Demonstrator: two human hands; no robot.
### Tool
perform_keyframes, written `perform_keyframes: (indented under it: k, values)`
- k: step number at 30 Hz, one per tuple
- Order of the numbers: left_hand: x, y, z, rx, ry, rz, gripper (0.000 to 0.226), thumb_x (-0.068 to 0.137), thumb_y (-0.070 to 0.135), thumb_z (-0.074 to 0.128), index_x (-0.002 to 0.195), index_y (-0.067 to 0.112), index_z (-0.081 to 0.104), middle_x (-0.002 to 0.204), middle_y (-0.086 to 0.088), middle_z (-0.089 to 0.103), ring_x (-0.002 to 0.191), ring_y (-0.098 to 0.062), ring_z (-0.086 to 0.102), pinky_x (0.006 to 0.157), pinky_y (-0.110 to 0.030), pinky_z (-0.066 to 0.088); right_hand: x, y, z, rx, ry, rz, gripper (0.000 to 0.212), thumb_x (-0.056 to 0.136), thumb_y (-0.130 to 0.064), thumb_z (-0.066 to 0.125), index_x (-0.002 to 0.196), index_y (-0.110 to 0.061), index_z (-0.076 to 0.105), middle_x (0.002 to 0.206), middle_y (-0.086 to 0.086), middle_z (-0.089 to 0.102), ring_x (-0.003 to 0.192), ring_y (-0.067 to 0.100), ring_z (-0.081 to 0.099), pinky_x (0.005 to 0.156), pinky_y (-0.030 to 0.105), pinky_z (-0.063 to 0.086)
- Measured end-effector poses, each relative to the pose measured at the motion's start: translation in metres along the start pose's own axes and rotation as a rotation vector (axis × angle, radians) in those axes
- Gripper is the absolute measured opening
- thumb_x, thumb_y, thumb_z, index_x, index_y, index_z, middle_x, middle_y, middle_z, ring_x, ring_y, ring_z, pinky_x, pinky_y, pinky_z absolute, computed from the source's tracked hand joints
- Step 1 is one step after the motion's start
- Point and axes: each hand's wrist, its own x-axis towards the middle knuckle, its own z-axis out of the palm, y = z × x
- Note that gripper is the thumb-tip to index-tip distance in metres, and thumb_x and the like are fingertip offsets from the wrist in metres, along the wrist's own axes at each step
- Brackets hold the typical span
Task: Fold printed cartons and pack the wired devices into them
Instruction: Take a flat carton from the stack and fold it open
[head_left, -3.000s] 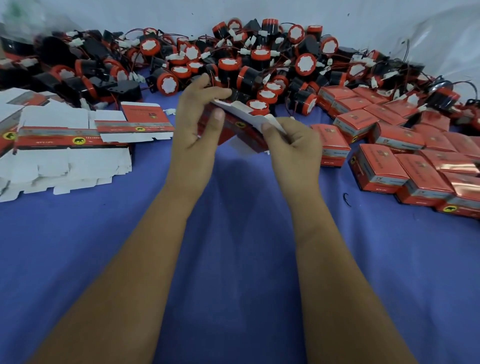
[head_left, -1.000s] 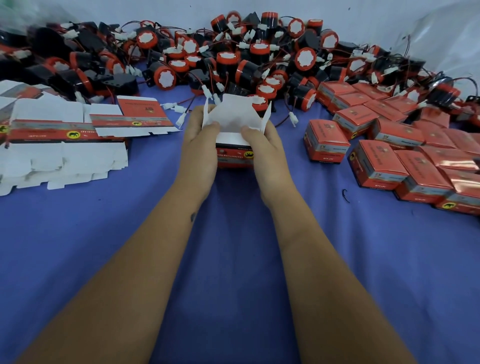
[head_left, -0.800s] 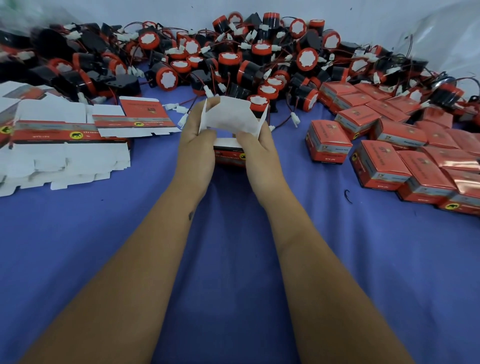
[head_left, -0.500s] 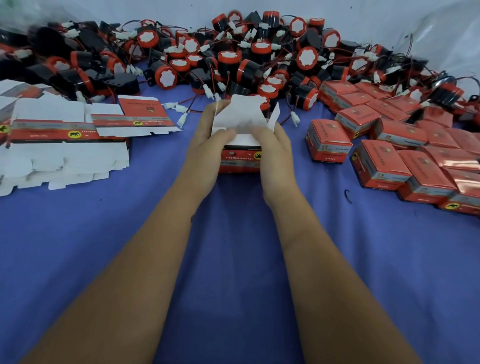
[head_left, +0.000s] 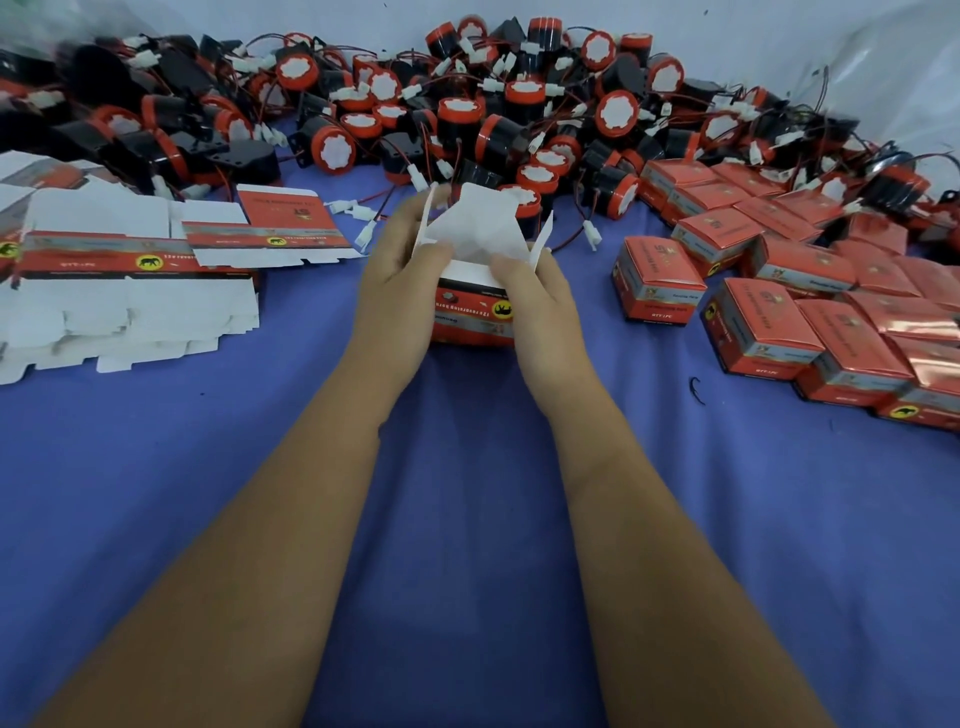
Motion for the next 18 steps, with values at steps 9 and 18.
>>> perform_keyframes:
  k: [9,18]
  values:
    - [0.005,-0.001,-0.004,-0.240,-0.043,-0.059,0.038,0.102,0.041,0.039,0.113,0.033,0.074,0.122,0.003,0.070,0.115,-0.018,0.066,0.090,-0.036,0.054,-0.002,0.000,0.002,-0.028,-0.020,-0.017,0.018,0.095,-0.022,0.047,0.099,-0.036,0.058,0.097,-0.013,0.067,0.086,0.001,0.064,0.067,0.019,0.054]
    - [0.007,-0.012,-0.004,-0.346,-0.111,-0.038,0.050,0.087,0.014,0.037,0.114,0.038,0.072,0.127,0.009,0.068,0.116,-0.015,0.065,0.085,-0.030,0.056,0.002,-0.002,-0.001,0.029,0.005,0.011,0.019,0.094,-0.021,0.047,0.102,-0.026,0.063,0.097,-0.004,0.069,0.087,0.009,0.065,0.068,0.024,0.056]
